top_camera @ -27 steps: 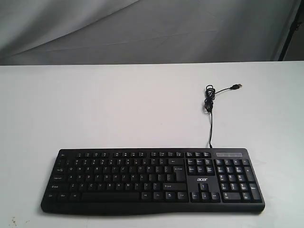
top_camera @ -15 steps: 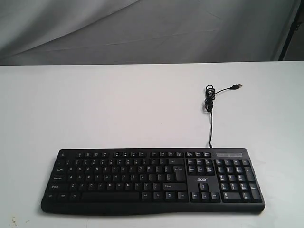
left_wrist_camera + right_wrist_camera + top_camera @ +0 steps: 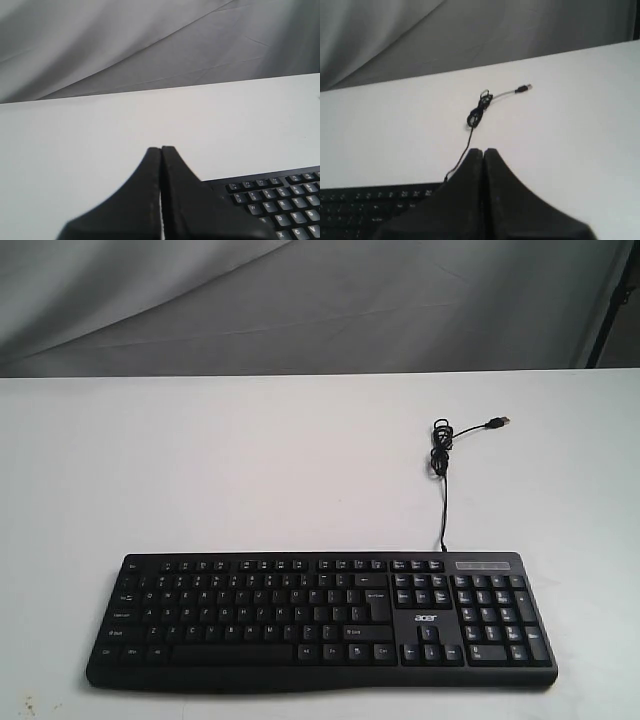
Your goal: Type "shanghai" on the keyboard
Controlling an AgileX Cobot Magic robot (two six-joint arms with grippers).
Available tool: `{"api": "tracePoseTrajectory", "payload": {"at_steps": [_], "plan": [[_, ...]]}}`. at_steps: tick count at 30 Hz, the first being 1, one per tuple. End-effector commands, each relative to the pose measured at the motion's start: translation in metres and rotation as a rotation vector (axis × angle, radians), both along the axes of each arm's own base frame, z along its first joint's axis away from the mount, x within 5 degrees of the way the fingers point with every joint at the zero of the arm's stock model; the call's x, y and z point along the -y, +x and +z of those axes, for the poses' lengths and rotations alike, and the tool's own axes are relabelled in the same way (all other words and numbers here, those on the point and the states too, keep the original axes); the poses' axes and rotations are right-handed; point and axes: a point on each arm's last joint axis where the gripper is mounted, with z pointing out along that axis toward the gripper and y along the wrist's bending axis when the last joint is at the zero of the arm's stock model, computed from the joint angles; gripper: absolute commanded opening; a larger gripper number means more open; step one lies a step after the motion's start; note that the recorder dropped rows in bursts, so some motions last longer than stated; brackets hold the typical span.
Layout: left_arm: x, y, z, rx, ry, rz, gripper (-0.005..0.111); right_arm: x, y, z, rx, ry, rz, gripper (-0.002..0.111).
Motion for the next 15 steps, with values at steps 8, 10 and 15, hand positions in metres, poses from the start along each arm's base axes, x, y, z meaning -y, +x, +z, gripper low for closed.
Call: {"api": "tracePoseTrajectory", "payload": {"at_steps": [8,10,15], "plan": [[0.0,0.0,-0.001,0.005,0.001,-0.003,0.0,-0.012,0.059,0.088,-0.095,0.118,-0.024,0.0],[0.0,0.0,-0.001,0.005,0.001,-0.003,0.0,-0.025,0.077,0.086,-0.18,0.196,-0.006,0.0],[0.0,0.0,-0.001,0.005,0.001,-0.003,0.0,-0.084,0.108,0.07,-0.335,0.112,0.22,0.0]]}}
